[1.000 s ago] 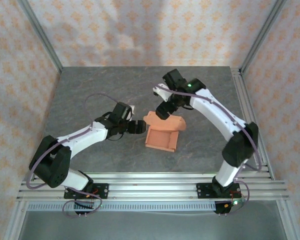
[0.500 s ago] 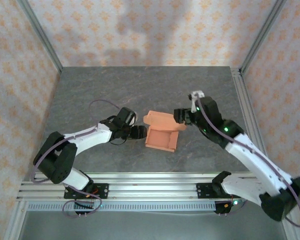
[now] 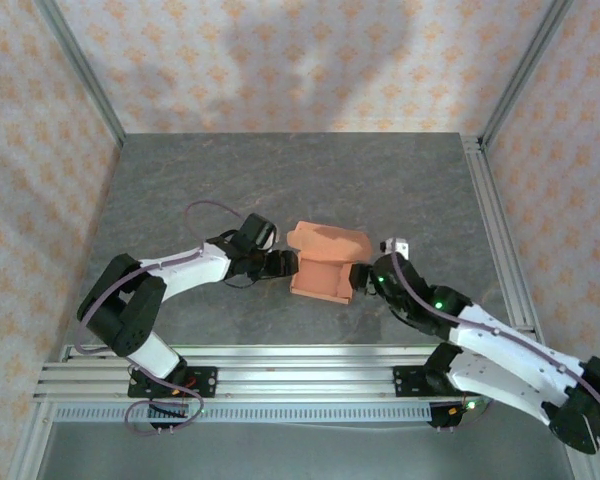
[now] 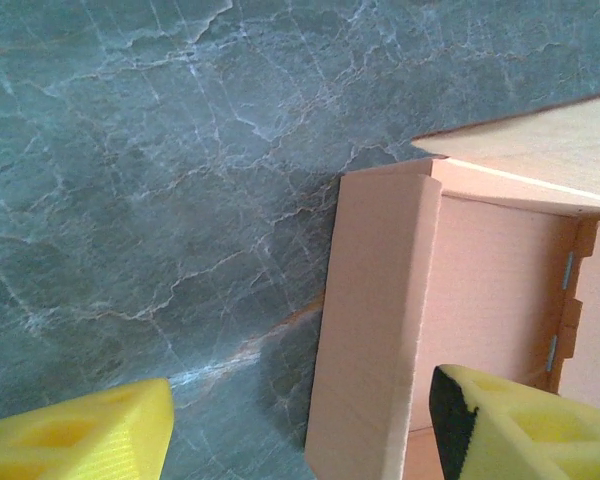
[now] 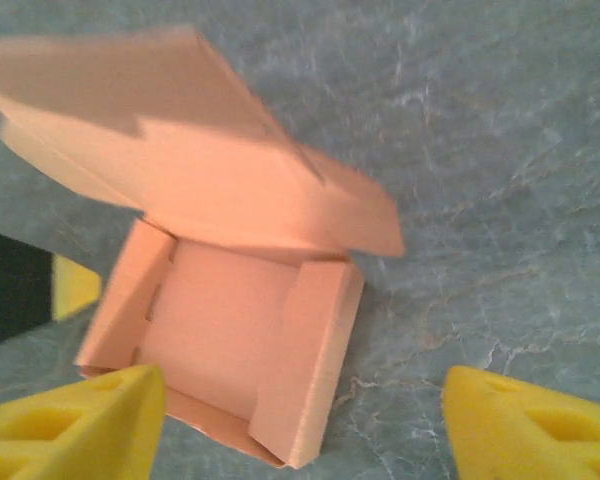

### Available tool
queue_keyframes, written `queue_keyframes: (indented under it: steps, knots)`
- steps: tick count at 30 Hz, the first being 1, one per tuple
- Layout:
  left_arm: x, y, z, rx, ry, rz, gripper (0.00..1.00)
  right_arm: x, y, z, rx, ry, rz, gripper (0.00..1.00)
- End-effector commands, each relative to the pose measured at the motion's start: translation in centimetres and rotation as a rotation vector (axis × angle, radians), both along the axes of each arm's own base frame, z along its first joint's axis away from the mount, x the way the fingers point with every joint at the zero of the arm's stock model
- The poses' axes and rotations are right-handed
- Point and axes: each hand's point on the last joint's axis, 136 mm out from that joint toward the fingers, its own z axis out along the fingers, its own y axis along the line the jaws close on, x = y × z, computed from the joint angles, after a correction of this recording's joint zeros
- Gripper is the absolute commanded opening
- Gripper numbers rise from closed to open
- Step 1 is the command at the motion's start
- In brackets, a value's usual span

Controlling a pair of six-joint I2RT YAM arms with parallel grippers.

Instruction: Fold the paper box

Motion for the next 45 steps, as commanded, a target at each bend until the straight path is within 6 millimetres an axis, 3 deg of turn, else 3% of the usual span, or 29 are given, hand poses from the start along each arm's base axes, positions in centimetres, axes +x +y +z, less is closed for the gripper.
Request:
queue_keyframes:
  steps: [1,9,17,31,45]
  knots:
    - [0.5,-1.0,0.8,-0.025,-0.017,-0.013,0.68,1.8,1.0,0.2,0.085,-0.048,-0.088,0.51]
    - [0.5,-1.1,0.6,-0.023,-0.01,-0.017,0.67,2.8,2.5,-3.3,0.069,0.011,-0.109,0.37]
    - [0.5,-1.0,0.2,-0.014,-0.005,-0.017,0.67,2.5,1.9,-5.2,0.019,0.065,-0.143,0.3]
    - [0.5,-1.1,0.3,-0.016,-0.005,-0.025,0.66,2.9,2.7,-6.8,-0.034,0.126,-0.136,0.24]
    - [0.2,-0.7,0.3,-0.008,-0.014,-0.017,0.66,2.9,2.8,-8.6,-0.206,0.23,-0.105,0.2]
